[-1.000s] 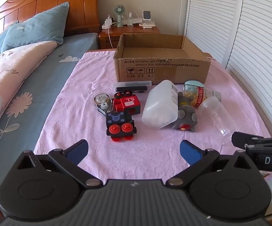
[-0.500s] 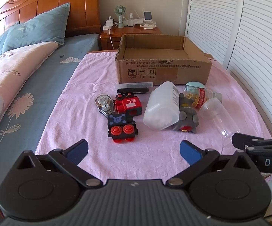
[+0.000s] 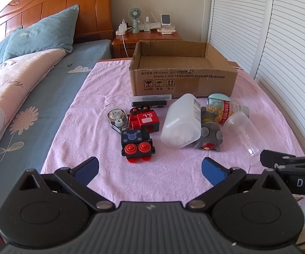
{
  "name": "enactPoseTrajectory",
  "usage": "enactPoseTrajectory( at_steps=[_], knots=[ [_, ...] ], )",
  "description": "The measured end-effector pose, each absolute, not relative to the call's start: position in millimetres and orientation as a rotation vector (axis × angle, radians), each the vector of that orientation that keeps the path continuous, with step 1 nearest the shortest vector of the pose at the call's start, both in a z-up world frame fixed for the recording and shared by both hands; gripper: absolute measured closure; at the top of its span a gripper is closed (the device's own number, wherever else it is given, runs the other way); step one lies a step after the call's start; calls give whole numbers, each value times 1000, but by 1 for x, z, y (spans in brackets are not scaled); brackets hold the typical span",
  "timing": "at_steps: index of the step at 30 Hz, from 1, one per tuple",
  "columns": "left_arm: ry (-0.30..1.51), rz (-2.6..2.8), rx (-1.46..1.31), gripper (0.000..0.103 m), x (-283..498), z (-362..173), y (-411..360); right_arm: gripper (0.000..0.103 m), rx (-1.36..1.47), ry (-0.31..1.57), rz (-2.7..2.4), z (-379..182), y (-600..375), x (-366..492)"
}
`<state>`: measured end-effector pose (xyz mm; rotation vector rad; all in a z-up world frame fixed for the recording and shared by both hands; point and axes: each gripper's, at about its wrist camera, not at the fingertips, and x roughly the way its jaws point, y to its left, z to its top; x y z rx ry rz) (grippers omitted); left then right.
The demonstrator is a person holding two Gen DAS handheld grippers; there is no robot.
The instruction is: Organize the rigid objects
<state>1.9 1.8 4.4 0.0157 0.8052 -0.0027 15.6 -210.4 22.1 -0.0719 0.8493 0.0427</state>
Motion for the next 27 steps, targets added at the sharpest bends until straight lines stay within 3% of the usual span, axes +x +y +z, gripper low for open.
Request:
enactPoseTrajectory(
  at_steps=[27],
  knots=[
    [797,1,19,1,4,8,1,0,-67,841,48,23,-211,16]
  ],
)
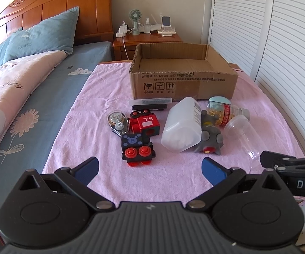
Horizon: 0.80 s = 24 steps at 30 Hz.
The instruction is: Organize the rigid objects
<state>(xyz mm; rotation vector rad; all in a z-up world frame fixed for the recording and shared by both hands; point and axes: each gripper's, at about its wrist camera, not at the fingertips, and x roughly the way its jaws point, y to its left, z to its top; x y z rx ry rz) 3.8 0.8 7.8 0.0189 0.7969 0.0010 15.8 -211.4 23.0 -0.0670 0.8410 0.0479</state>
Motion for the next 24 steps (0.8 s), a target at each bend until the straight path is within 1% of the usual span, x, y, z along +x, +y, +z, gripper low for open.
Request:
enactPoseTrajectory(
  at_steps=[15,24],
  knots=[
    [756,-40,25,1,16,3,6,0,-90,795,122,19,-216,26],
    [759,-19,43,1,33,-16,26,0,-88,845,188,-6,-232,46]
  ],
)
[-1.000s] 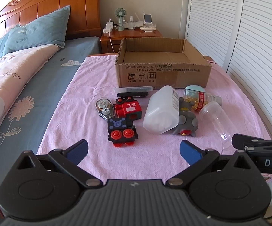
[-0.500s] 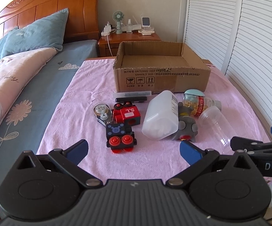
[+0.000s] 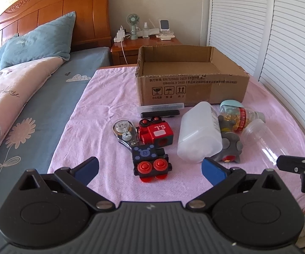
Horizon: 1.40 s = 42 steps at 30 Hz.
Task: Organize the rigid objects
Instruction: 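Move the left gripper to the blue-black toy car while the right gripper reaches the clear jar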
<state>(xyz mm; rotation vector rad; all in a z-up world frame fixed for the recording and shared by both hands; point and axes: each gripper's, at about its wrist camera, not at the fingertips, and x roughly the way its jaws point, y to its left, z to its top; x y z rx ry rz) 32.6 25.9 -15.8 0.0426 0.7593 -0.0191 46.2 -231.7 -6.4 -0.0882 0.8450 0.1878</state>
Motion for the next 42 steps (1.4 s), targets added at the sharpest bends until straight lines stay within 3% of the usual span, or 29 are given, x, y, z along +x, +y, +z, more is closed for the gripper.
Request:
enactPoseTrajectory(
  at_steps=[21,33,42],
  knots=[
    [833,-34,-9,1,61,-52,42,0,-79,992,460,-36,-192,53],
    [920,-9,-54,0,84,-75,54,0,-162,906,474,-18,-198,56],
    [916,9,-32,0,80,-77,54,0,-193,805,476,-6,-212,104]
  ],
)
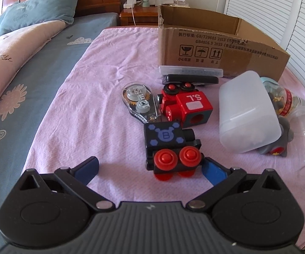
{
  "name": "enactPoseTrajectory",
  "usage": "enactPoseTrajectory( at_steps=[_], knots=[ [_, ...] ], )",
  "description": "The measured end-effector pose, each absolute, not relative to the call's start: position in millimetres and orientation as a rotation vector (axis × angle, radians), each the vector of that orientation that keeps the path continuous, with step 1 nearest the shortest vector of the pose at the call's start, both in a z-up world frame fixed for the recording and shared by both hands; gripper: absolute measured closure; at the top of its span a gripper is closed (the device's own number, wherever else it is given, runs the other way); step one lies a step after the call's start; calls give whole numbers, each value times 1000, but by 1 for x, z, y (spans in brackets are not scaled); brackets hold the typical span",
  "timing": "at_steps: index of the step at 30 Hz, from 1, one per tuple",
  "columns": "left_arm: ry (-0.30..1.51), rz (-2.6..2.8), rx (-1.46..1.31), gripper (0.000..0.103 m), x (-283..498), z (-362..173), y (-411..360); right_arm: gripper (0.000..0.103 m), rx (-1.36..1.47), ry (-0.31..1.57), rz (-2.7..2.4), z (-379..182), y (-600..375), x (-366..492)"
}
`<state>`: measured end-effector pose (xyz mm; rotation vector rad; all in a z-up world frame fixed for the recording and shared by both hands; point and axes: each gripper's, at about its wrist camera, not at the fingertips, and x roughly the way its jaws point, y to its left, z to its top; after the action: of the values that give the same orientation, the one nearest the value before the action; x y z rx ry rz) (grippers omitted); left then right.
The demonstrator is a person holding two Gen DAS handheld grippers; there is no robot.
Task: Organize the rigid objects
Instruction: 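Move the left gripper to the blue-black toy car while the right gripper reaches the clear jar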
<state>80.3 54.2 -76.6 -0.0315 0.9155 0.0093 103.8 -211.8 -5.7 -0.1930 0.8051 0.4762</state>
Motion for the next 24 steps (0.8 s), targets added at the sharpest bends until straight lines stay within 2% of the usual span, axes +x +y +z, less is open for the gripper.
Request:
enactPoseTrajectory(
  at_steps=[7,14,24],
  knots=[
    [892,7,-30,0,75,-77,56,0,-145,905,509,-24,-218,128],
    [882,6,-28,0,74,-78,57,0,-144,952,549,-25,-218,89],
    [871,10,-30,0,73,-78,57,0,-291,857,418,-36,-183,73]
  ],
)
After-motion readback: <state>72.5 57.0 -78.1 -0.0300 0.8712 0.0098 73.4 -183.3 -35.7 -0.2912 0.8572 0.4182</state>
